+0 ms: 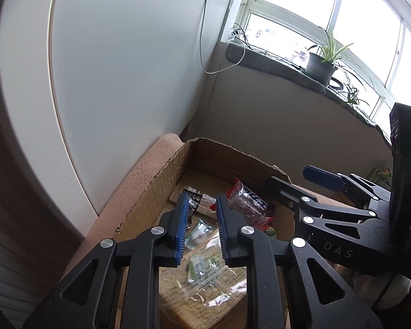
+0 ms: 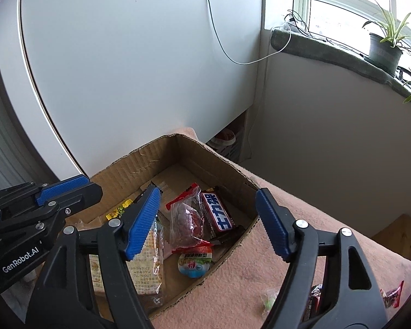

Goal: Organize snacks
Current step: 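Carry the green packet and Snickers bar into the box and release both, then move both open tools back over the remaining snacks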

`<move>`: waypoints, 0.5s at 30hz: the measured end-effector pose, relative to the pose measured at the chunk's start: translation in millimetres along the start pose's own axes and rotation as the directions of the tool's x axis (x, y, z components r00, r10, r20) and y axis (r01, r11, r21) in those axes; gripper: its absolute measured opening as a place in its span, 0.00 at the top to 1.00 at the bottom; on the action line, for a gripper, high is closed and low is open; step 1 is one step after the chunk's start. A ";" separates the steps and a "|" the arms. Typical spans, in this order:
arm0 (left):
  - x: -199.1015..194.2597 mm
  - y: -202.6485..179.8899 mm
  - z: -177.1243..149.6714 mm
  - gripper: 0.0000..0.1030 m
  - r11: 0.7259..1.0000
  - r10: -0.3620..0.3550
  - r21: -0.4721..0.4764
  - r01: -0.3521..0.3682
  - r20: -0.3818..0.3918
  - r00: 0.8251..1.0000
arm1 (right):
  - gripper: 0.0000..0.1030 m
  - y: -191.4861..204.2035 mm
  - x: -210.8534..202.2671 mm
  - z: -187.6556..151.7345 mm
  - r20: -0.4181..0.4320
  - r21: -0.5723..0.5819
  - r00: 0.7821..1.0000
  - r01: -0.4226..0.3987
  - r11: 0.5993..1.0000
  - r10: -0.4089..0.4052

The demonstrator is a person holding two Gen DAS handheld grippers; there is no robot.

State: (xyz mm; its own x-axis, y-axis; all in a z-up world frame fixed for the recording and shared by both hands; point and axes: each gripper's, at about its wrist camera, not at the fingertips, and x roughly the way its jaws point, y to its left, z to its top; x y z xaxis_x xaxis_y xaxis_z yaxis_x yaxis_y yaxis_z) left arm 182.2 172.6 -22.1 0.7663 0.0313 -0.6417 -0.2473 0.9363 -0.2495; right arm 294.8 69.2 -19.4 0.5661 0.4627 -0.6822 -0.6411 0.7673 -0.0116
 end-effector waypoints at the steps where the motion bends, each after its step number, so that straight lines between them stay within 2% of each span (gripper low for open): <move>1: -2.1 -0.6 -0.3 0.82 1.000 0.001 0.000 -0.001 0.003 1.000 | 0.24 -0.6 -3.1 -0.6 0.002 0.002 1.000 0.002 1.000 -0.002; 3: -7.3 -2.5 -1.2 0.78 1.000 0.000 -0.001 0.000 0.008 1.000 | 0.15 -1.5 -10.9 -2.5 0.012 0.007 1.000 0.008 1.000 -0.008; 5: -13.6 -4.9 -2.7 0.73 1.000 0.000 0.000 0.000 0.017 1.000 | 0.14 -3.1 -20.6 -5.0 0.024 0.017 1.000 0.010 1.000 -0.011; 8: -21.2 -9.2 -5.1 0.73 1.000 -0.002 0.006 0.002 0.024 1.000 | 0.12 -6.5 -35.9 -10.4 0.035 0.030 0.999 0.026 0.999 -0.027; 10: -27.3 -11.6 -7.8 0.72 1.000 -0.006 0.005 0.006 0.029 1.000 | 0.06 -7.2 -47.4 -15.9 0.043 0.026 0.998 0.050 0.998 -0.051; 11: -30.9 -13.1 -9.3 0.67 1.000 -0.010 0.004 0.009 0.034 0.999 | 0.03 -8.2 -54.5 -19.1 0.051 0.023 0.997 0.058 0.998 -0.060; 12: -34.4 -14.9 -10.7 0.64 1.000 -0.015 0.003 0.015 0.040 0.999 | 0.03 -10.2 -61.9 -22.7 0.058 0.023 0.996 0.065 0.998 -0.066; 15: -42.2 -22.1 -14.7 0.63 1.000 -0.030 0.007 0.030 0.047 0.998 | 0.03 -19.1 -83.6 -34.0 0.069 0.031 0.994 0.083 0.996 -0.085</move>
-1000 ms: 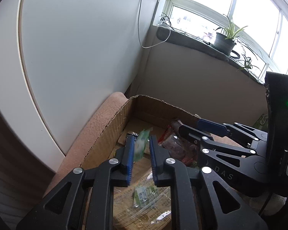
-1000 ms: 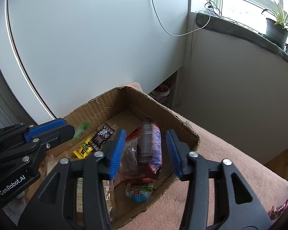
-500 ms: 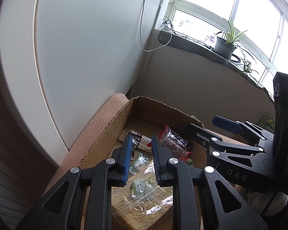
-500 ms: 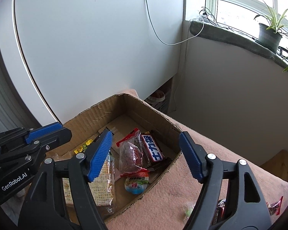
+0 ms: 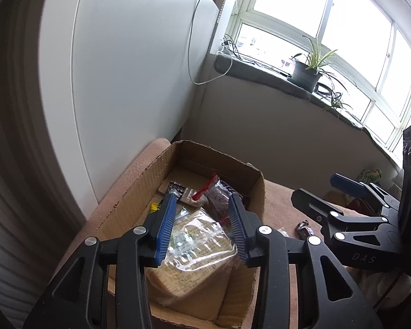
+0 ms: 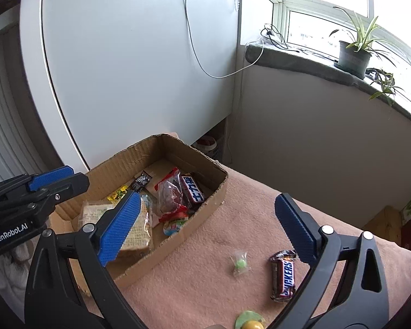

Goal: Organize snacks
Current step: 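Move both open tools back over the remaining snacks, then close the left tool on the yellow ball candy while the right tool grasps the red-ended wrapped chocolate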

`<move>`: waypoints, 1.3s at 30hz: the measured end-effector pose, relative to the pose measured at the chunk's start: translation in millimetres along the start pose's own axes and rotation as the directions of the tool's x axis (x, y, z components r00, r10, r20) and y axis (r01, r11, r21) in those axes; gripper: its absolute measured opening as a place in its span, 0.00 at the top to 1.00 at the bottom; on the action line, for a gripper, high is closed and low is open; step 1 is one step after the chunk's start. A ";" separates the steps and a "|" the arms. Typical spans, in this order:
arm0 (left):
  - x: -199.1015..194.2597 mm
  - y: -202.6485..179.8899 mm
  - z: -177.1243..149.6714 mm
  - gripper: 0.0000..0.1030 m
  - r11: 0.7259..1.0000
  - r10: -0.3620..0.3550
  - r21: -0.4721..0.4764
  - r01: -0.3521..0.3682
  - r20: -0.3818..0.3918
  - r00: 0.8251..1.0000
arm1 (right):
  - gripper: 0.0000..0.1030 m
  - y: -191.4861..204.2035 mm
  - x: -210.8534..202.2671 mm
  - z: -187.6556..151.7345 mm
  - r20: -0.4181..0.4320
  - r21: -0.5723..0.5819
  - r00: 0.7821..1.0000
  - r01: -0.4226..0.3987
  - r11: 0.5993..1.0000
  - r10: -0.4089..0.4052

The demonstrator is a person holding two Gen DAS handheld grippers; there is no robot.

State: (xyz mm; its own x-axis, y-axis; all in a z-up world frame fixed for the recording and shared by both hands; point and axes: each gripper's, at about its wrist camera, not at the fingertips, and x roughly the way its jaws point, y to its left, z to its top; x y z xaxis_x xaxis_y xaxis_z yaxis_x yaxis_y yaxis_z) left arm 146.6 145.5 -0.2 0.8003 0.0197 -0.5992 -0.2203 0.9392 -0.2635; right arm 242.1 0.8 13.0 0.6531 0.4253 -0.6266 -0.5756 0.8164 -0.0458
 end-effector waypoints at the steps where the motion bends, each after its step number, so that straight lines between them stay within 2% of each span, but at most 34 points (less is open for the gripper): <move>1: -2.5 -2.5 -1.5 0.63 1.000 -0.004 0.001 0.004 0.002 1.000 | 0.03 -4.4 -7.8 -3.7 0.006 0.005 1.000 0.006 1.000 -0.006; 4: -9.7 -9.6 -6.8 0.60 1.000 -0.021 -0.002 0.021 0.008 1.000 | 0.03 -20.6 -31.0 -15.0 0.029 0.035 0.999 0.028 0.999 -0.029; 14: -25.6 -48.1 -28.5 0.59 0.994 -0.105 0.039 0.105 0.007 0.994 | 0.03 -95.9 -100.7 -75.6 0.062 0.213 0.992 0.097 0.972 -0.112; 18: -23.5 -69.0 -40.9 0.52 0.987 -0.145 0.067 0.146 -0.019 0.989 | 0.03 -128.0 -123.2 -101.3 0.051 0.274 0.987 0.135 0.952 -0.154; 22: -14.4 -93.0 -58.2 0.52 0.978 -0.173 0.109 0.180 -0.069 0.982 | 0.03 -153.3 -138.0 -122.8 0.032 0.306 0.980 0.178 0.935 -0.197; 30: 10.5 -138.1 -99.5 0.52 0.955 -0.187 0.198 0.222 -0.181 0.965 | 0.03 -186.3 -137.8 -154.1 -0.016 0.349 0.973 0.220 0.911 -0.229; 39: 40.6 -156.6 -116.3 0.52 0.948 -0.181 0.212 0.238 -0.257 0.949 | 0.03 -214.3 -100.9 -159.8 -0.068 0.378 0.969 0.247 0.892 -0.239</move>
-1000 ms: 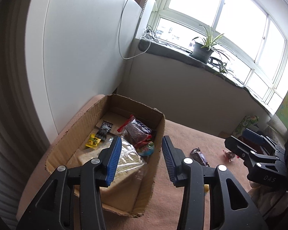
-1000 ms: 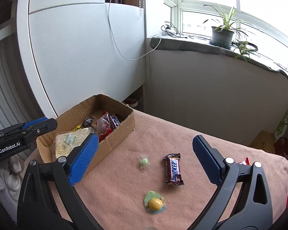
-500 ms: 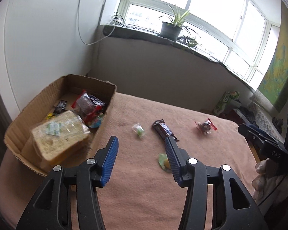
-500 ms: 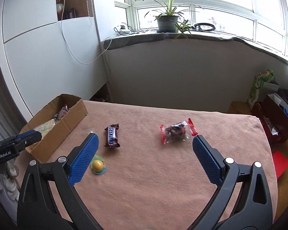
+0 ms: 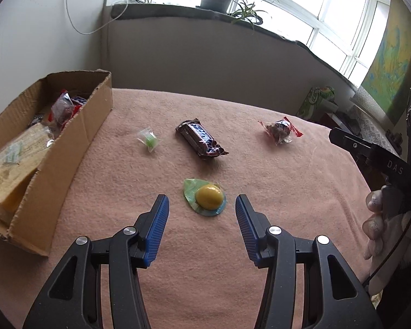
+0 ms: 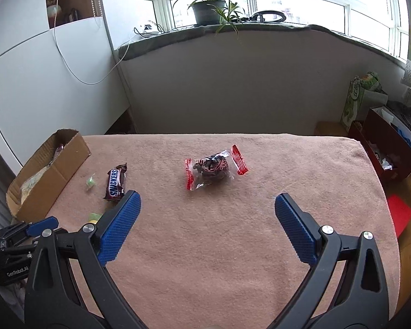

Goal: Organize snacks
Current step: 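Close the left tool on the yellow ball candy while the right tool grasps the red-ended wrapped chocolate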

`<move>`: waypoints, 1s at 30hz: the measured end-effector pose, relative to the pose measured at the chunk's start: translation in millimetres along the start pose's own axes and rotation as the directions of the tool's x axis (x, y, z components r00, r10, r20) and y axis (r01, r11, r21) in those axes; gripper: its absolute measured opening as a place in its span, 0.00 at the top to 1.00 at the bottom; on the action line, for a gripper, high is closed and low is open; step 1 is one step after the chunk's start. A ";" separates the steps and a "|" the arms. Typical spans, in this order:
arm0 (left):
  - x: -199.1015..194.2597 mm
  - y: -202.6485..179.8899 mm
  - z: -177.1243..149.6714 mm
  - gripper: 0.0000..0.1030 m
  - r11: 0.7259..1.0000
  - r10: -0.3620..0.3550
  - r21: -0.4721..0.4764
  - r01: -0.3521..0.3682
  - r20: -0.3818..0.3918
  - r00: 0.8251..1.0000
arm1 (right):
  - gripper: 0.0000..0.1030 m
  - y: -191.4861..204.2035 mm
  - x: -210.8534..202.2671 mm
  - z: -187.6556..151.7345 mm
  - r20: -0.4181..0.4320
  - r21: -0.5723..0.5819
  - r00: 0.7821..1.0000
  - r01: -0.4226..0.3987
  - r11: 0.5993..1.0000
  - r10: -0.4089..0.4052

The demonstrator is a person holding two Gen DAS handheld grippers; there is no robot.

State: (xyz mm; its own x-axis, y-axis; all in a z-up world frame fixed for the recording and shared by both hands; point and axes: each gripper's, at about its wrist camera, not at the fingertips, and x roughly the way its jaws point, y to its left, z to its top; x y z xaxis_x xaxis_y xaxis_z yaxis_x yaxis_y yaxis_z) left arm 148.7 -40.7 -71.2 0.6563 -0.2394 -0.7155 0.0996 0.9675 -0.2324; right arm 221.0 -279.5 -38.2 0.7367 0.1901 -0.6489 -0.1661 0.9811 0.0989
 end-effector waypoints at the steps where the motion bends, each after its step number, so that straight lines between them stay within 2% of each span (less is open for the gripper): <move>1: 3.5 0.2 0.0 0.52 1.000 0.006 -0.001 -0.006 -0.007 1.000 | 0.03 -0.7 6.2 1.2 -0.007 -0.001 1.000 0.008 1.000 -0.008; 4: 14.8 0.0 0.5 0.48 1.000 0.021 0.004 -0.021 -0.026 0.999 | 0.03 -1.7 25.8 4.4 -0.032 -0.007 0.999 0.005 1.000 -0.005; 10: 36.5 -5.8 2.2 0.48 0.999 0.036 0.026 -0.035 -0.056 0.998 | 0.03 0.5 56.8 8.8 -0.071 -0.043 0.997 0.034 0.999 -0.037; 16: 54.0 -12.6 1.9 0.47 0.996 0.071 0.058 -0.067 -0.078 0.994 | 0.03 -6.7 84.1 22.0 -0.096 -0.022 0.994 0.057 0.998 -0.059; 19: 56.1 -16.2 1.7 0.38 0.994 0.077 0.084 -0.071 -0.070 0.995 | 0.03 -11.3 99.3 29.1 -0.112 0.004 0.992 0.052 0.999 -0.051; 22: 59.3 -20.9 0.5 0.34 0.990 0.097 0.114 -0.089 -0.066 0.993 | 0.03 -10.8 114.6 33.0 -0.132 0.013 0.990 0.046 0.999 -0.044; 28: 60.1 -15.6 1.1 0.35 0.992 0.080 0.106 -0.074 -0.058 0.995 | 0.03 1.4 139.7 32.5 -0.187 -0.037 0.981 0.045 0.998 -0.051; 30: 57.3 -13.4 -1.7 0.40 0.990 0.092 0.107 -0.086 -0.053 0.994 | 0.03 3.4 140.8 33.8 -0.185 -0.043 0.982 0.040 0.998 -0.048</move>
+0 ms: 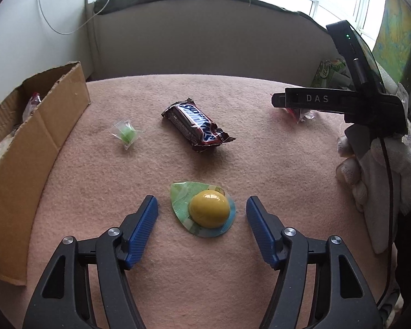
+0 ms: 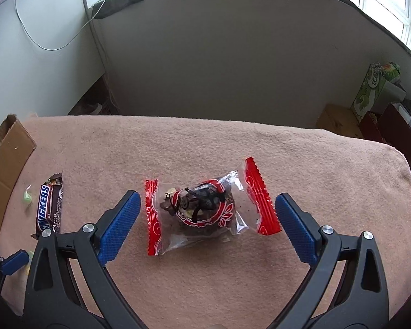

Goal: Organize snacks
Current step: 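Close the left tool on the yellow ball candy while the right tool grasps the red-ended wrapped chocolate, then lift both held candies and carry them over the cardboard box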

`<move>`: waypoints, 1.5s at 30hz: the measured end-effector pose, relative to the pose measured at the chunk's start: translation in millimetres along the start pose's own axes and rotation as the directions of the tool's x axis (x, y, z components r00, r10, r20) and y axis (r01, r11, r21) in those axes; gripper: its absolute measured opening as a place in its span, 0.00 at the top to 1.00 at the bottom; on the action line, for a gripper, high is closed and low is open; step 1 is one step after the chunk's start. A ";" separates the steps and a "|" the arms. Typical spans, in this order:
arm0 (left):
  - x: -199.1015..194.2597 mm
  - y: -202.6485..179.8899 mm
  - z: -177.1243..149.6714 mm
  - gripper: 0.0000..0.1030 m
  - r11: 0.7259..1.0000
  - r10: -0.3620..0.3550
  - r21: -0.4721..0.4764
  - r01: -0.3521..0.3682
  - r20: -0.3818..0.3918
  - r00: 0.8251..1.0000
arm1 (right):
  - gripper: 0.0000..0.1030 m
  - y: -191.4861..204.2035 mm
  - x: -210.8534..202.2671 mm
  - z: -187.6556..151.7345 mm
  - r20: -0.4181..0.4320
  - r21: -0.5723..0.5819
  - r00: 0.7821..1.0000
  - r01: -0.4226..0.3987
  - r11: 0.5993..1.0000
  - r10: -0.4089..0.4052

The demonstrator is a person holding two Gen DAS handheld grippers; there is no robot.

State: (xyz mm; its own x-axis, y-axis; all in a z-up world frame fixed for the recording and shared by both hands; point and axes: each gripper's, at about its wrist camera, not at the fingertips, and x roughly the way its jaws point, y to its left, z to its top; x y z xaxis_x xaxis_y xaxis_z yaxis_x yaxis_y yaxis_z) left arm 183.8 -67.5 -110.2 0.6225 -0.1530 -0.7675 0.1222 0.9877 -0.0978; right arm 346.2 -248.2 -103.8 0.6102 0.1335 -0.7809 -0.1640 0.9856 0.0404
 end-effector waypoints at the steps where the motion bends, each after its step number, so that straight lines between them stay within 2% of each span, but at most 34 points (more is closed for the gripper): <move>1: -0.1 -1.2 0.3 0.42 1.000 0.006 -0.001 -0.006 0.002 1.000 | 0.03 1.1 1.1 1.1 -0.002 0.002 1.000 0.000 1.000 0.000; 2: -0.5 -0.2 0.0 0.47 1.000 0.009 -0.005 -0.009 0.005 1.000 | 0.05 1.2 2.7 1.3 -0.009 0.005 1.000 0.001 1.000 -0.001; 3: 0.0 0.5 0.3 0.52 1.000 0.009 -0.009 -0.009 0.007 1.000 | 0.14 0.8 4.7 1.8 -0.019 0.009 1.000 -0.005 1.000 0.005; 5: -2.1 3.7 -1.0 0.55 1.000 0.004 -0.015 -0.004 0.011 1.000 | 0.15 1.1 4.1 2.3 -0.015 0.012 1.000 -0.008 1.000 0.008; 17: -8.8 7.5 -5.3 0.59 0.999 -0.023 -0.038 0.024 0.022 0.999 | 0.42 0.5 -14.0 -8.1 0.016 -0.003 0.999 -0.035 0.999 0.035; 25: -16.9 7.4 -6.1 0.69 0.999 -0.038 -0.038 0.039 0.040 0.999 | 0.44 -6.1 -23.3 -17.2 0.032 0.024 0.998 -0.053 0.998 0.053; 26: -17.7 8.0 -6.1 0.76 0.999 -0.034 -0.041 0.035 0.041 0.999 | 0.44 -7.5 -24.8 -18.2 0.036 0.027 0.998 -0.054 0.998 0.053; 30: -20.1 11.9 -8.3 0.76 0.997 -0.052 -0.061 0.055 0.043 0.998 | 0.44 -10.5 -28.5 -21.6 0.037 0.032 0.998 -0.061 0.998 0.060; 33: -19.4 10.8 -10.3 0.75 0.999 -0.037 -0.028 0.038 0.053 0.998 | 0.44 -11.4 -25.8 -22.4 0.030 0.024 0.998 -0.060 0.998 0.060; 38: -17.8 13.0 -10.9 0.75 0.999 -0.045 -0.027 0.047 0.057 0.997 | 0.44 -11.5 -27.1 -26.9 0.056 0.024 0.997 -0.058 0.998 0.057; 45: -12.6 -1.8 -9.4 0.75 0.998 -0.029 0.057 0.027 0.047 0.998 | 0.44 -18.6 -28.9 -29.6 0.063 0.053 0.997 -0.040 0.998 0.036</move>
State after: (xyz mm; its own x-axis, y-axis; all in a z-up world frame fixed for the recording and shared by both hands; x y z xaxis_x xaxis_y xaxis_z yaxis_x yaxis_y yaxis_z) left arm 168.4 -67.0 -106.3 0.6546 -0.1834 -0.7334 0.1827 0.9797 -0.0820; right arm 308.7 -273.4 -100.4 0.6513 0.1756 -0.7383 -0.1467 0.9836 0.1046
